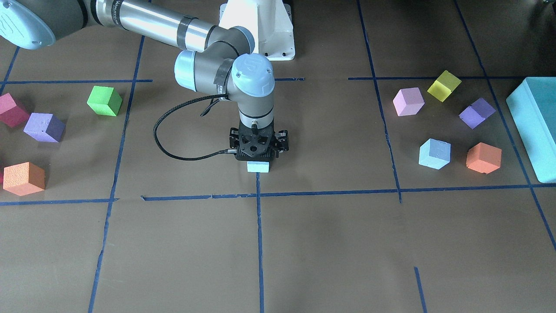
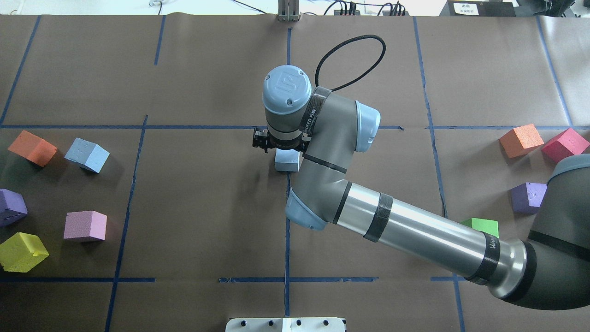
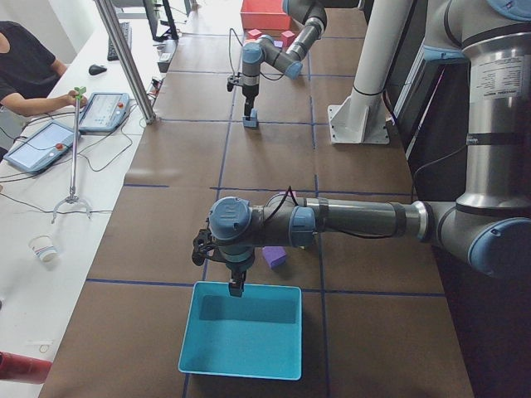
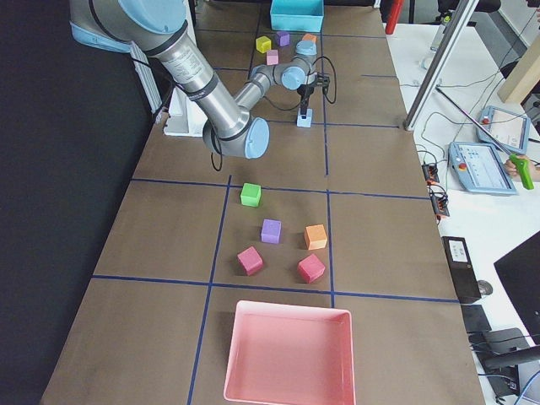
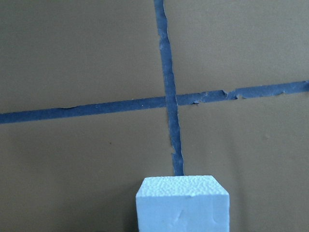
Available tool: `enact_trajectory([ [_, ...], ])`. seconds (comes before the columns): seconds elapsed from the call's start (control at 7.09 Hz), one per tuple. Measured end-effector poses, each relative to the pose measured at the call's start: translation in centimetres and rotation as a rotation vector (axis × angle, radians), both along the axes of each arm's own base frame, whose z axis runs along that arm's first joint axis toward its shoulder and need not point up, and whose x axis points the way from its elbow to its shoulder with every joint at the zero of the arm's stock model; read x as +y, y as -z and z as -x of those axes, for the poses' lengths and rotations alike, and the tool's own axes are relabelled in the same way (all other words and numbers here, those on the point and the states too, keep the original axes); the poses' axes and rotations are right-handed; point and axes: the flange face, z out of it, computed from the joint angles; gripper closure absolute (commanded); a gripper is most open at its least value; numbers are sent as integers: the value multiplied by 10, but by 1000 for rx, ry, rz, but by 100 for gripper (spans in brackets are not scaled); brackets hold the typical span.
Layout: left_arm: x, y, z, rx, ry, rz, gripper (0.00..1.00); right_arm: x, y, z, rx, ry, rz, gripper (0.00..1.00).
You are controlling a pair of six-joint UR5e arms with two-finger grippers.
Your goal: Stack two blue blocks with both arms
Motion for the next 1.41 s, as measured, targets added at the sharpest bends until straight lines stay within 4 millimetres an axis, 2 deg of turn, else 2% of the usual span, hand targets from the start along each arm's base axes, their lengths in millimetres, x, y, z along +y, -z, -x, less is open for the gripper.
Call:
enact_trajectory([
  [0.42,-3,9,0,-1,1,-18,0,31,71,-88,47,-2,11,0],
  [0.56,-9,29,-1,-3,2,-55,0,37,83,-119,51,2,6,0],
  [0.71,-22,62,-3,-3,18,-99,0,35,80,-155,53,16,-10,0],
  [0.85,-39,106,-19,3,35,-134,0,25,59,-197,60,41,-39,0],
  [0.99,-52,147,-52,15,24,-159,0,6,28,-244,70,78,-70,0],
  [1.13,-63,189,-101,36,-1,-170,0,-21,-12,-301,83,131,-106,0],
  [1.27,-69,217,-153,47,-27,-176,0,-40,-50,-348,100,186,-141,0],
  [1.41,-71,227,-204,36,-36,-188,0,-54,-89,-385,115,224,-169,0],
])
